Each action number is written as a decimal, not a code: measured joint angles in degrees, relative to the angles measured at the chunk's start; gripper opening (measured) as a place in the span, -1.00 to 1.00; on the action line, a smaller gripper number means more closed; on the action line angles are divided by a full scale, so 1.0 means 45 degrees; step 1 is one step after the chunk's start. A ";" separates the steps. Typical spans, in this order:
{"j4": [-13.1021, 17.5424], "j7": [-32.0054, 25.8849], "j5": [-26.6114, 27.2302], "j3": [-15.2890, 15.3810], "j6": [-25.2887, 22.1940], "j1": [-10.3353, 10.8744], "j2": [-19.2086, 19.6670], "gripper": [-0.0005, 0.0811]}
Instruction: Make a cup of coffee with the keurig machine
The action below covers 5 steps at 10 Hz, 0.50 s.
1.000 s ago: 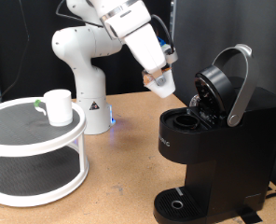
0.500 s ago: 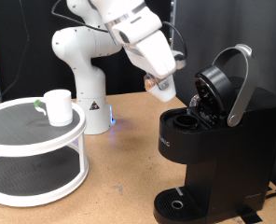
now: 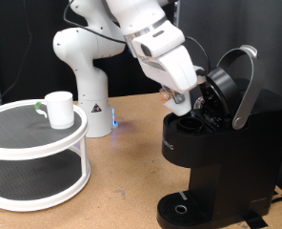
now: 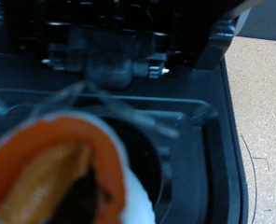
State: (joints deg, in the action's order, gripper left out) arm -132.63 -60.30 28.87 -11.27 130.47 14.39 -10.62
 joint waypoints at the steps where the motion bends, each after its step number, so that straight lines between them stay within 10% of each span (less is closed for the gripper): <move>1: -0.0003 -0.0002 0.0120 0.0131 0.0261 0.0046 0.0118 -0.66; 5: -0.0035 -0.0012 0.0227 0.0517 0.0533 0.0146 0.0342 -0.66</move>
State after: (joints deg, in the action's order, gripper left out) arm -132.79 -60.35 29.89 -8.94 132.87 15.04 -9.08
